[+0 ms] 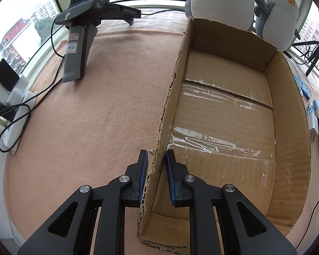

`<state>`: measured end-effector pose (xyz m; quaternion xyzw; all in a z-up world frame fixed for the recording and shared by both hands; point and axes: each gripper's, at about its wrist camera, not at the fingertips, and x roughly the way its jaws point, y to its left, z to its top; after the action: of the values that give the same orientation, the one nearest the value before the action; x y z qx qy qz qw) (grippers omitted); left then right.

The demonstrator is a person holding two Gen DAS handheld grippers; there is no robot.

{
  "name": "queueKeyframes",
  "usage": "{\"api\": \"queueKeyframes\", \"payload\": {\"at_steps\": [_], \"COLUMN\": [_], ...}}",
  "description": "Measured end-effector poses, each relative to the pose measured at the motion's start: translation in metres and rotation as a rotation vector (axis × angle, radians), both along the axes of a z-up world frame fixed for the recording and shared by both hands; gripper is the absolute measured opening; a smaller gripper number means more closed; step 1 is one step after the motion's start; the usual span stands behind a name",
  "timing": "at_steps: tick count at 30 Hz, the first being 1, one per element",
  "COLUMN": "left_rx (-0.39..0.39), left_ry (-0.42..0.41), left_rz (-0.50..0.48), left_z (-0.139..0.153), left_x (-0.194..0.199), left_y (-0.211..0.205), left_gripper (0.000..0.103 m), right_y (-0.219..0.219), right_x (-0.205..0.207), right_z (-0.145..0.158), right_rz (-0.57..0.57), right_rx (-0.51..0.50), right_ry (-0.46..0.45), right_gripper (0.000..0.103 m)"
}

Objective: Organize rigid objects
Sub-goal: 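Carry the sunscreen bottle with the right gripper into the cardboard box and release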

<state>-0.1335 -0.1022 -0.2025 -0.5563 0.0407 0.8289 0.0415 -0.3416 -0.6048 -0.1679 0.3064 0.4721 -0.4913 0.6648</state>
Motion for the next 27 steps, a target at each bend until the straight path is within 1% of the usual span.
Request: {"api": "queueKeyframes", "payload": {"at_steps": [9,16,19,23,27], "left_rx": [-0.001,0.000,-0.001,0.003,0.005], "left_ry": [0.000,0.003,0.004,0.004,0.006], "left_rz": [-0.011,-0.018,-0.021,-0.024,-0.027], "left_z": [0.000,0.001,0.001,0.001,0.001], "left_x": [0.000,0.000,0.000,0.000,0.002], "left_y": [0.000,0.001,0.001,0.001,0.002], "left_gripper": [0.016,0.016,0.016,0.016,0.016], "right_y": [0.019,0.039,0.048,0.061,0.081], "right_x": [-0.007,0.009,0.028,0.065,0.105], "right_z": [0.014,0.041,0.056,0.074,0.083], "right_rz": [-0.011,0.030,0.070,0.148,0.230], "right_rx": [-0.045,-0.086,-0.090,-0.099,-0.097], "right_ry": [-0.035,-0.083,-0.121,-0.155,-0.190], "right_gripper": [0.044,0.044,0.044,0.044,0.044]}}
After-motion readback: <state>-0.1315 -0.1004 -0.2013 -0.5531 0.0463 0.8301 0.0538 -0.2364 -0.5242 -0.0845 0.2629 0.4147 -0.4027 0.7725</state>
